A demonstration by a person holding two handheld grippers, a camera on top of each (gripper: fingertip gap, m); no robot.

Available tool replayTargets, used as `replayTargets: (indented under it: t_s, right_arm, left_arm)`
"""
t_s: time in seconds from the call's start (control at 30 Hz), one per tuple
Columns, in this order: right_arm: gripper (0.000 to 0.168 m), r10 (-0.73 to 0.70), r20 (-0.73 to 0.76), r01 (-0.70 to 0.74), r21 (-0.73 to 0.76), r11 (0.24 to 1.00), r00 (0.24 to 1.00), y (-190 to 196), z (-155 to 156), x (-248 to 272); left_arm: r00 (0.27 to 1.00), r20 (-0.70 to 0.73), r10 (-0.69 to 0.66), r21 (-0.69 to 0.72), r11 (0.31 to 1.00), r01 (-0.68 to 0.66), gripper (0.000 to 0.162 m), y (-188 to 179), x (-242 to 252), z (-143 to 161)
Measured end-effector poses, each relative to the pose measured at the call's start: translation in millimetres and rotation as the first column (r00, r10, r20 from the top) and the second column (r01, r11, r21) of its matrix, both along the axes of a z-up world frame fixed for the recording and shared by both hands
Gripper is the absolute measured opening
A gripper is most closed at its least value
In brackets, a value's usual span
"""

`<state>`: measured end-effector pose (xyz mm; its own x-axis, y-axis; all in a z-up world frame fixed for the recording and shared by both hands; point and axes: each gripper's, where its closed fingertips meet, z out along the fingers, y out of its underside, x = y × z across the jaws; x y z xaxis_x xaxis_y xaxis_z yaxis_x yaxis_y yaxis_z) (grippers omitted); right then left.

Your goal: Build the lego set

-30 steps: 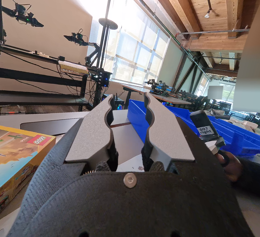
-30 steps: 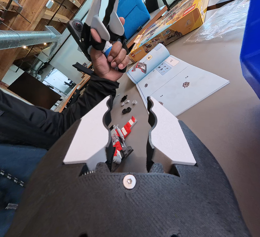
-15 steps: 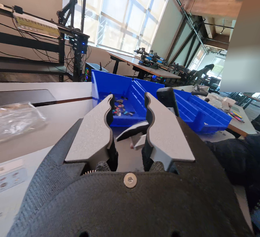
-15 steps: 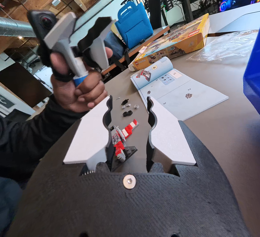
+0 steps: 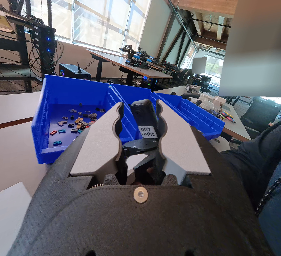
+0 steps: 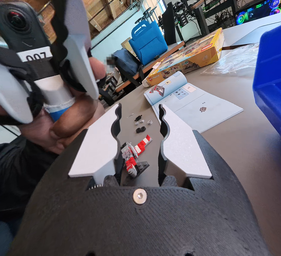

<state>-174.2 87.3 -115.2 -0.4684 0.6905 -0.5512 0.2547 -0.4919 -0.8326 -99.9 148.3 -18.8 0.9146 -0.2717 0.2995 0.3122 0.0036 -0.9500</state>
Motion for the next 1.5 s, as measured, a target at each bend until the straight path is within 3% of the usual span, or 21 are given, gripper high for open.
replayTargets:
  t_s: [0.37,0.87,1.0,1.5]
  right_arm:
    - [0.049,-0.018,0.043,0.021,-0.072,0.997,0.999,11,-3,-6]
    - [0.048,-0.027,0.143,0.051,-0.172,0.984,0.989,24,-14,-17]
    - [0.048,-0.031,0.155,0.061,-0.193,0.979,0.987,27,-15,-19]
    - [0.048,-0.023,0.179,0.053,-0.163,0.985,0.984,23,-20,-21]
  left_arm:
    - [0.999,0.001,-0.046,0.017,0.999,0.046,0.043,17,37,6]
    - [0.977,-0.169,-0.131,-0.089,0.989,0.117,0.043,66,103,-18]
    - [0.969,-0.215,-0.120,-0.108,0.989,0.098,0.043,71,106,-24]
    - [0.983,-0.147,-0.110,-0.143,0.986,0.088,0.043,72,96,-35]
